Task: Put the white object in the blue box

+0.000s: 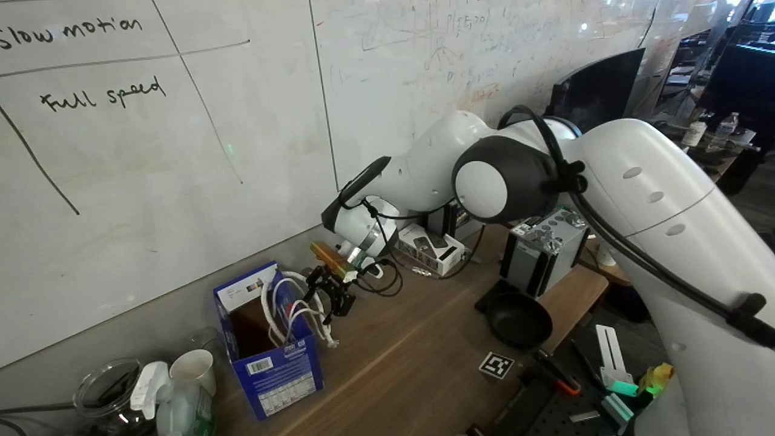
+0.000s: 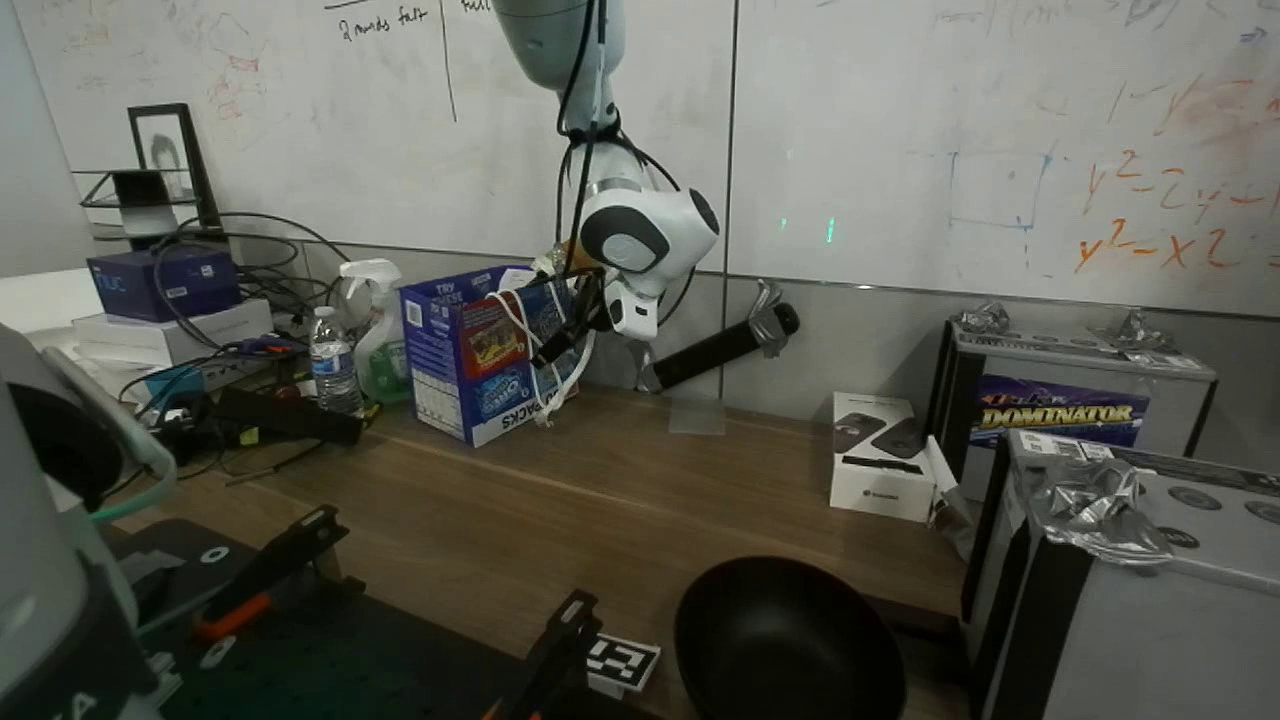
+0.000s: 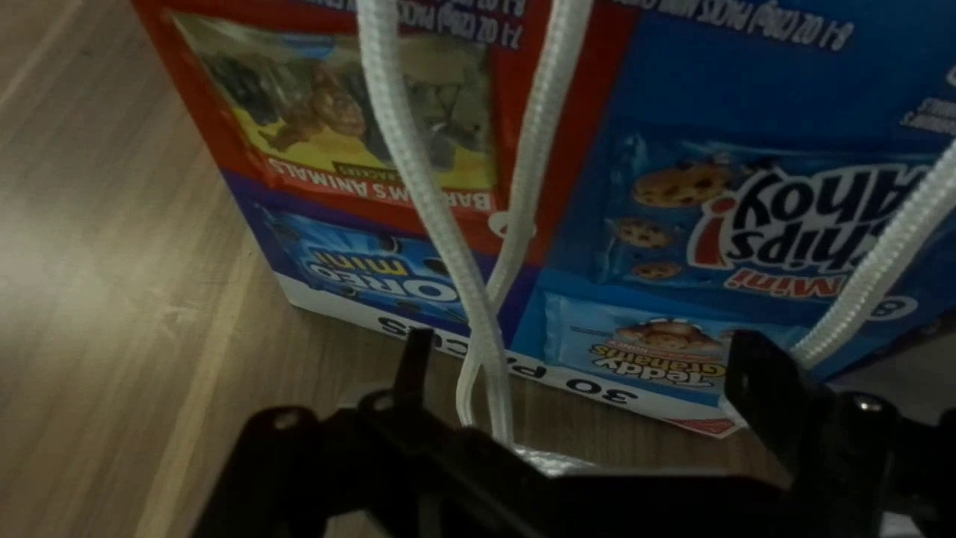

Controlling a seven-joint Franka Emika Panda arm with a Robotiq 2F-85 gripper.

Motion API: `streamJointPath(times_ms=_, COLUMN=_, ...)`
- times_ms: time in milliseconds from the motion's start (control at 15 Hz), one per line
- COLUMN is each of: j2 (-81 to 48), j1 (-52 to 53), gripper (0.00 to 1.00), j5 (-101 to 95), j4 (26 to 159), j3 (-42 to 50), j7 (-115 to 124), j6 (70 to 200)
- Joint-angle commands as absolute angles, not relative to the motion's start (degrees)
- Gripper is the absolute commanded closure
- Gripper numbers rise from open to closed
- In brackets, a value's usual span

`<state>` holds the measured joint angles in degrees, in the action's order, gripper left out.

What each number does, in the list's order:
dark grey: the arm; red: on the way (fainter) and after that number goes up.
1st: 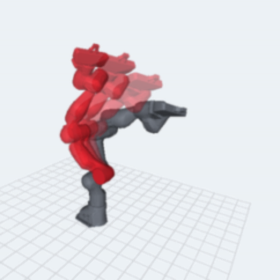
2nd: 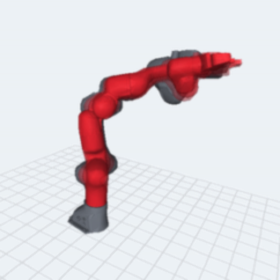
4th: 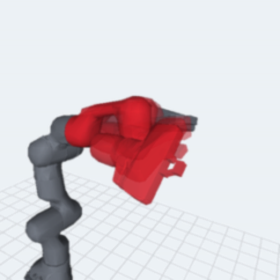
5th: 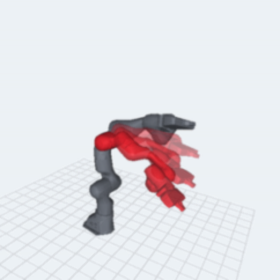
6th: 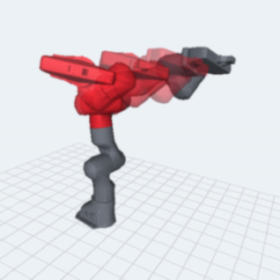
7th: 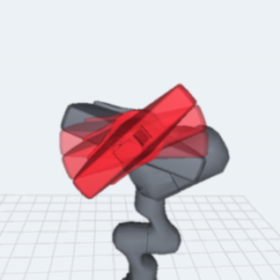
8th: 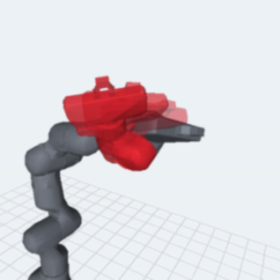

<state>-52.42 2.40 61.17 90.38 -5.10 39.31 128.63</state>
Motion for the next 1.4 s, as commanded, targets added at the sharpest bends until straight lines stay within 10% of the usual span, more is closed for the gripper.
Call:
streamJointPath(times_ms=0, j2=-54.13, j1=2.19, gripper=0.0, j5=65.03, j4=88.73, j3=-5.48, j7=39.8, j6=128.3)
streamJointPath(times_ms=533, j2=-56.26, j1=2.88, gripper=0.0, j5=68.6, j4=88.44, j3=-5.14, j7=39.94, j6=127.99)
streamJointPath(times_ms=667, j2=-56.64, j1=2.93, gripper=0.27, j5=68.3, j4=88.3, j3=-5.04, j7=39.49, j6=127.66)
streamJointPath(times_ms=1333, j2=-56.37, j1=2.61, gripper=0.98, j5=66.78, j4=87.42, j3=-5.09, j7=37.6, j6=123.45)
